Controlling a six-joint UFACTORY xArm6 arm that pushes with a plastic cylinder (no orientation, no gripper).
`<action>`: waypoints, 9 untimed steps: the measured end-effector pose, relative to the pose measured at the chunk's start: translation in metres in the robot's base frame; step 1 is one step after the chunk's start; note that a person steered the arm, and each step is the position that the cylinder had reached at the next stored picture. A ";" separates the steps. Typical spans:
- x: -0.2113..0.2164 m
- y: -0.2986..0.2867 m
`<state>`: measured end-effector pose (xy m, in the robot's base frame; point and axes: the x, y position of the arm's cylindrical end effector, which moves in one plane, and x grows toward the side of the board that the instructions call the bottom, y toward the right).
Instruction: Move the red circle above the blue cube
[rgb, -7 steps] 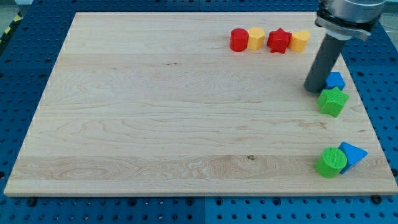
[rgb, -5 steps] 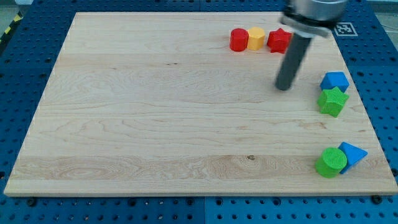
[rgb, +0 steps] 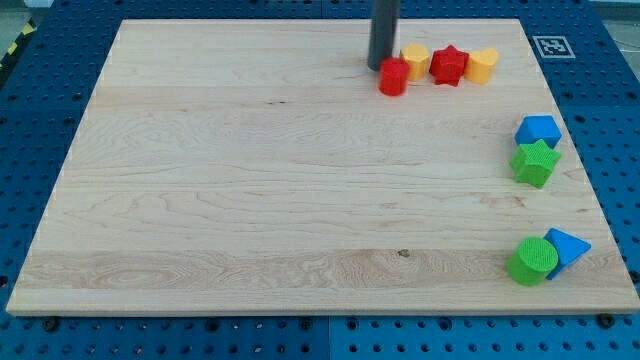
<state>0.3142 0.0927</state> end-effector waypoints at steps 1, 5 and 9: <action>0.027 0.025; 0.056 0.032; 0.057 0.113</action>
